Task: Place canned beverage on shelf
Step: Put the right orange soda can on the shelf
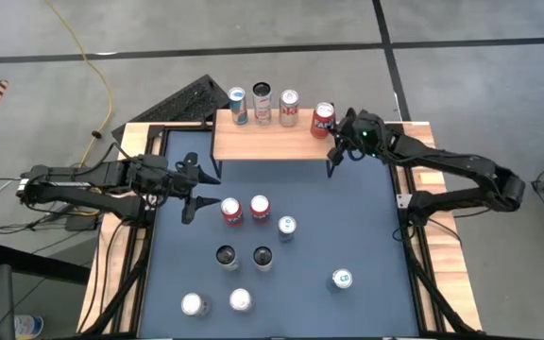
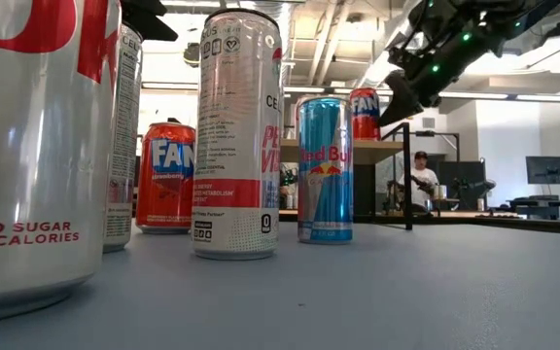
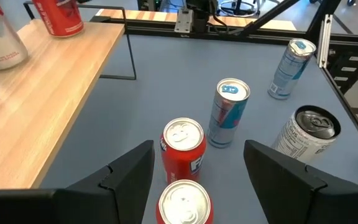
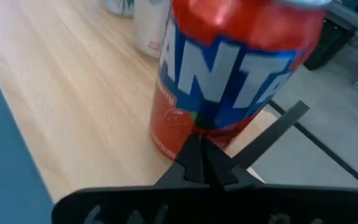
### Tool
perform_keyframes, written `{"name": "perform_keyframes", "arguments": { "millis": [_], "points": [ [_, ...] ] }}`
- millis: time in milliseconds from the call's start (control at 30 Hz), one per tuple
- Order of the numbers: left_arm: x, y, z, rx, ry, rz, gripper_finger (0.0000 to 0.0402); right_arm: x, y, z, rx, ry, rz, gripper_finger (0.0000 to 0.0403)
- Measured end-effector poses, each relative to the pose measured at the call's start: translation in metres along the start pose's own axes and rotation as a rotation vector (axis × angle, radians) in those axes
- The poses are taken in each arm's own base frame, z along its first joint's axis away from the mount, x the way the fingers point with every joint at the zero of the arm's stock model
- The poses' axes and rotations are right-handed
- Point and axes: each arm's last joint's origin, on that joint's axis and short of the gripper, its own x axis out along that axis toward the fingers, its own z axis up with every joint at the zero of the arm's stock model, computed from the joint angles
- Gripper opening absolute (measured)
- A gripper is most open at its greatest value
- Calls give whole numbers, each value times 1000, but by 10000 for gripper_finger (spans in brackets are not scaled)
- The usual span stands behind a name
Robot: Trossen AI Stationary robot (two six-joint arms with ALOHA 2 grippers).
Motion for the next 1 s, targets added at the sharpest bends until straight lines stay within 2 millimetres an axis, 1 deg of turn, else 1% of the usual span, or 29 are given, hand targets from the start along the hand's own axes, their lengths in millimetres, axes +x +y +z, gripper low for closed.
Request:
{"name": "perform_keyframes", "arguments": {
  "millis": [133, 233, 367, 500, 633, 700, 800, 900, 1000],
  "points": [
    [0, 0, 0, 3, 2, 1, 238, 10, 0, -1, -15, -2, -2, 0],
    [0, 0, 0, 13, 3, 3, 238, 16, -3, 3, -17, -1, -11, 0],
    [0, 0, 0, 16, 2, 3, 238, 18, -7, 11, -27, -12, -23, 0],
    [0, 0, 0, 15, 3, 3, 238, 16, -15, 22, -25, -43, -49, 0],
    [0, 0, 0, 9, 4, 3, 238, 14, -18, 25, 10, -54, -31, 0],
    [0, 0, -1, -1, 10, 4, 238, 13, -14, 24, 26, -43, 28, 0],
    [0, 0, -2, -6, 23, 5, 238, 13, -1, 24, 15, -35, 105, 0],
    [0, 0, -2, -6, 21, 4, 238, 17, 14, 24, -23, -39, 141, 0],
    [0, 0, -2, -1, 20, 4, 238, 24, 19, 23, -40, -39, 144, 0]
  ]
}}
